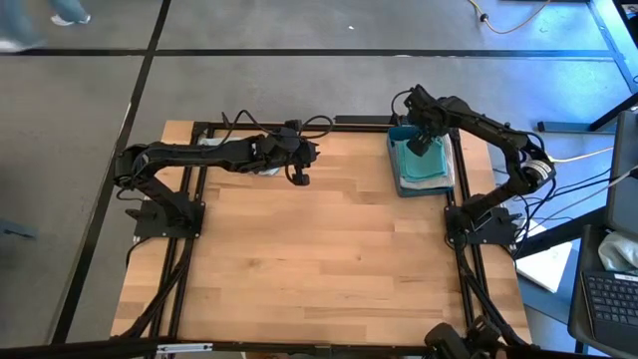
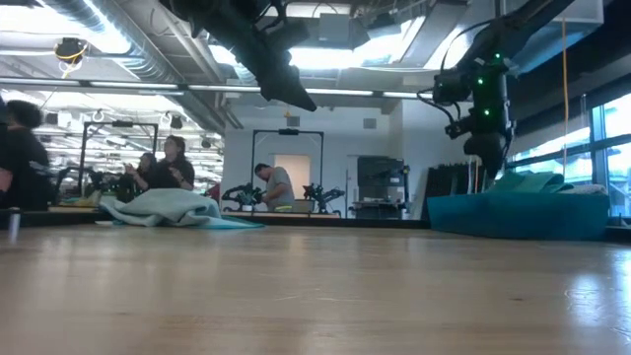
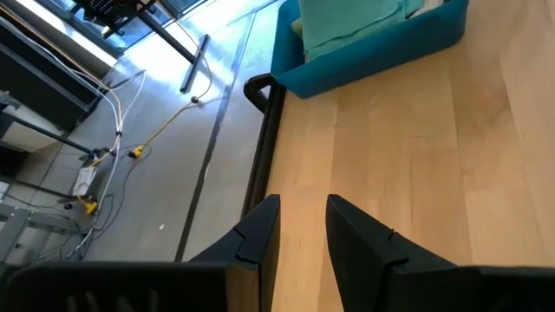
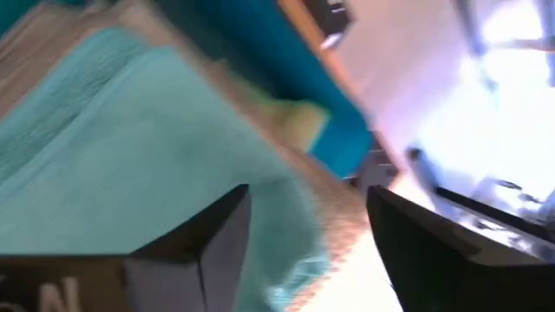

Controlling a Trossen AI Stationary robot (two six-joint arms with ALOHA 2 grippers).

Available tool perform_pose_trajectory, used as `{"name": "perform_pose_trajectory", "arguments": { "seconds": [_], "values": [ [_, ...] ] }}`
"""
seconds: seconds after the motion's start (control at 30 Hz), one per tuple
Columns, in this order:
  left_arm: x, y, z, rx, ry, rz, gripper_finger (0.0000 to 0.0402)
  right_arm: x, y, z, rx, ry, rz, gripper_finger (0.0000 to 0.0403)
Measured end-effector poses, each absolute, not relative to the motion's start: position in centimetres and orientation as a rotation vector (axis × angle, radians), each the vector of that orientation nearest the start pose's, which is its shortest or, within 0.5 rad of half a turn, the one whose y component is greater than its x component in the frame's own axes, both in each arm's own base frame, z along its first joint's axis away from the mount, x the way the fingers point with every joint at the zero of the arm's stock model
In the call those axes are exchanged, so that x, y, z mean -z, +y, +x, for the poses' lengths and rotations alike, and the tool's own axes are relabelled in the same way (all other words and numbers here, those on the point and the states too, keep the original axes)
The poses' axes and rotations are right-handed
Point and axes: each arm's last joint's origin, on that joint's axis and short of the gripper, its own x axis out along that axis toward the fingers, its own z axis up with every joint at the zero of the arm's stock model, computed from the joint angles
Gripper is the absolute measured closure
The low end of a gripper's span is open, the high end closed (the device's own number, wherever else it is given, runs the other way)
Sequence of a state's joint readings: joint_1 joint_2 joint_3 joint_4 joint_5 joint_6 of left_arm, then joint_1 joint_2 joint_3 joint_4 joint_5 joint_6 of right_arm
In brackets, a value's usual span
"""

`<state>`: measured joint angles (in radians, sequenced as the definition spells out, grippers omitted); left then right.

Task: Fold microfiber towels
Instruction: Put the blue microfiber cloth into the blue bin

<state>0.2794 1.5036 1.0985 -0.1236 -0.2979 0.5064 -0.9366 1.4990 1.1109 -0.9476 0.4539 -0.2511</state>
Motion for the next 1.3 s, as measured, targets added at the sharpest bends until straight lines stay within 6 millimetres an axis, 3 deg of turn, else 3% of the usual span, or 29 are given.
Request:
{"name": "perform_pose_trajectory", "arguments": {
  "seconds": [0.17, 0.33, 0.47, 0.6, 0.8, 1.03, 1.17, 1.3],
  "values": [
    [-27.7, 10.0, 31.8, -0.416, 0.667, 0.483, 0.0315, -25.6, -22.5, 16.0, 1.075, 1.516, 0.082, 0.0141],
    [-27.7, 10.0, 31.8, -0.416, 0.667, 0.483, 0.0315, -26.3, -21.4, 17.2, 0.845, 1.401, 0.254, 0.0150],
    [-27.7, 10.0, 31.8, -0.416, 0.671, 0.479, 0.0315, -24.9, -21.0, 16.7, 0.853, 1.445, 0.360, 0.0177],
    [-27.6, 10.0, 31.7, -0.412, 0.685, 0.476, 0.0315, -23.1, -21.3, 15.3, 1.027, 1.583, 0.283, 0.0213],
    [-27.5, 9.9, 31.7, -0.415, 0.683, 0.461, 0.0315, -20.8, -21.6, 14.9, 0.990, 1.587, 0.391, 0.0254],
    [-27.5, 9.9, 31.7, -0.415, 0.684, 0.461, 0.0315, -17.5, -21.4, 14.7, 0.941, 1.708, 0.415, 0.0259],
    [-27.2, 9.9, 31.3, -0.424, 0.747, 0.466, 0.0315, -17.6, -21.4, 14.8, 0.960, 1.707, 0.392, 0.0259],
    [-26.5, 10.1, 29.5, -0.561, 0.962, 0.500, 0.0315, -19.4, -20.6, 15.1, 0.991, 1.647, 0.303, 0.0259]
  ]
}}
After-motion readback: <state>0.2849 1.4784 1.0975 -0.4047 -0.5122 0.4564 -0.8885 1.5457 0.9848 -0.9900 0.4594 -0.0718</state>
